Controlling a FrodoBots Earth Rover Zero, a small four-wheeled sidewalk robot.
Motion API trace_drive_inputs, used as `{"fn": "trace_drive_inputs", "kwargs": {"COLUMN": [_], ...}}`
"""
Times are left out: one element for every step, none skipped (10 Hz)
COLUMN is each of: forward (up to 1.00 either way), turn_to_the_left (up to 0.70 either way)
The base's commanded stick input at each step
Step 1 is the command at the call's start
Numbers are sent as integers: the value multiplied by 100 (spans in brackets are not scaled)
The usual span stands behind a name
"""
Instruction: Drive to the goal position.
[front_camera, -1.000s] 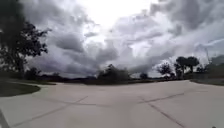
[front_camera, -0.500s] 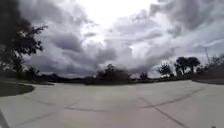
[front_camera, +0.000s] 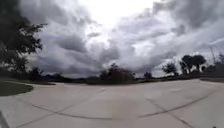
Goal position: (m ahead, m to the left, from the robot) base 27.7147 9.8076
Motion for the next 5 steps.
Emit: {"fn": "trace_drive_inputs", "kwargs": {"forward": [85, 85, 85, 85, 85], "turn_to_the_left": [27, 8, 2, 4, 31]}}
